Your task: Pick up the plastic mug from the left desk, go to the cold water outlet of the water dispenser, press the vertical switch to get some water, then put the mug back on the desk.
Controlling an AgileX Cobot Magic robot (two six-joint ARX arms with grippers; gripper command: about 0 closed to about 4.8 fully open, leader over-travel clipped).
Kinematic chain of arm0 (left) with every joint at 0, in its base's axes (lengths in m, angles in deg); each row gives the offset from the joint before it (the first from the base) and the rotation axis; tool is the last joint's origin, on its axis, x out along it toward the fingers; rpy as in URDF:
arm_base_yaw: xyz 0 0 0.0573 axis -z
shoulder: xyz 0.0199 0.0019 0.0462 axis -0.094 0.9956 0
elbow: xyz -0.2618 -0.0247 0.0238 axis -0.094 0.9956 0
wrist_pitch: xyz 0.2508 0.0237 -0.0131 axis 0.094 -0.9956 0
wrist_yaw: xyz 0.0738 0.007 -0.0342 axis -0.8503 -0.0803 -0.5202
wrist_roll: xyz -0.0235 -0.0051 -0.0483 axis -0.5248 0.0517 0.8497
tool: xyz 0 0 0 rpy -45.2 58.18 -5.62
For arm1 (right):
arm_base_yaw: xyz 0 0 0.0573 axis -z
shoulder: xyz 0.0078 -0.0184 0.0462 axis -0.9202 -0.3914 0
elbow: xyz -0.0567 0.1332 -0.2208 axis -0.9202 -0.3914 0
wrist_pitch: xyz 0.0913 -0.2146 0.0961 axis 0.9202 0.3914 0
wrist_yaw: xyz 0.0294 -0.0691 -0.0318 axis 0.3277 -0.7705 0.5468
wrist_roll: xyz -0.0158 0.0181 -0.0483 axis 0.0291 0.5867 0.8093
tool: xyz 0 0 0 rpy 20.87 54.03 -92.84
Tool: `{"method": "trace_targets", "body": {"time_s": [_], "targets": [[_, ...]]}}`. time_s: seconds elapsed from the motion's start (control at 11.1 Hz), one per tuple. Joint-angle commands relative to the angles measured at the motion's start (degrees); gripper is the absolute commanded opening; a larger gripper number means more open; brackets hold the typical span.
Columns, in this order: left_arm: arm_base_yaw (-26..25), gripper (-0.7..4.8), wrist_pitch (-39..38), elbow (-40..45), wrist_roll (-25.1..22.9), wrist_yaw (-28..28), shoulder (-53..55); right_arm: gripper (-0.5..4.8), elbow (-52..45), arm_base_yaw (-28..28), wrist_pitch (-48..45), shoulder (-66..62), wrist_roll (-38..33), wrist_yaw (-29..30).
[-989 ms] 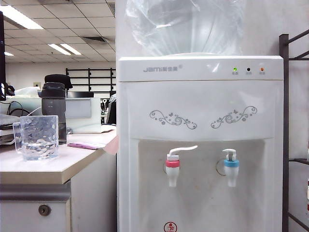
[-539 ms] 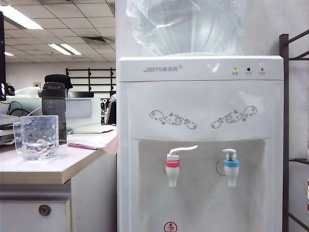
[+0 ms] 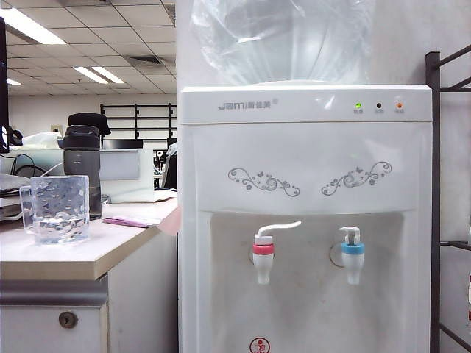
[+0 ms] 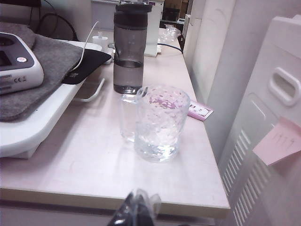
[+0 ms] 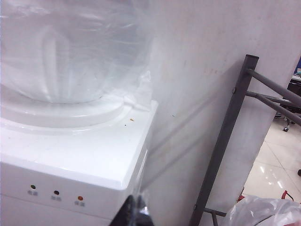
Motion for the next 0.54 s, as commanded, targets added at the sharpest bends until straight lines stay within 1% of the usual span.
{"method": "trace_targets", "body": {"time_s": [0.09, 0.27, 0.45, 0.54], "targets": [[0.0, -0.05, 0.3, 0.0, 0.1, 0.3, 0.0, -0.05, -2.8, 1.7, -0.8, 1.0, 0.5, -5.5], [0.0, -0.05, 0.3, 0.0, 0.1, 0.3, 0.0, -0.05, -5.7, 3.1, -0.8, 2.6, 0.0, -4.9], [0.0, -0.05, 0.3, 0.0, 0.1, 0.3, 0.0, -0.05, -10.7, 3.7, -0.7, 7.6, -0.8, -4.1], [0.0, -0.05, 0.3, 0.0, 0.1, 0.3, 0.0, -0.05, -15.2, 8.7, 1.6, 15.5, -7.7, -1.4]]}}
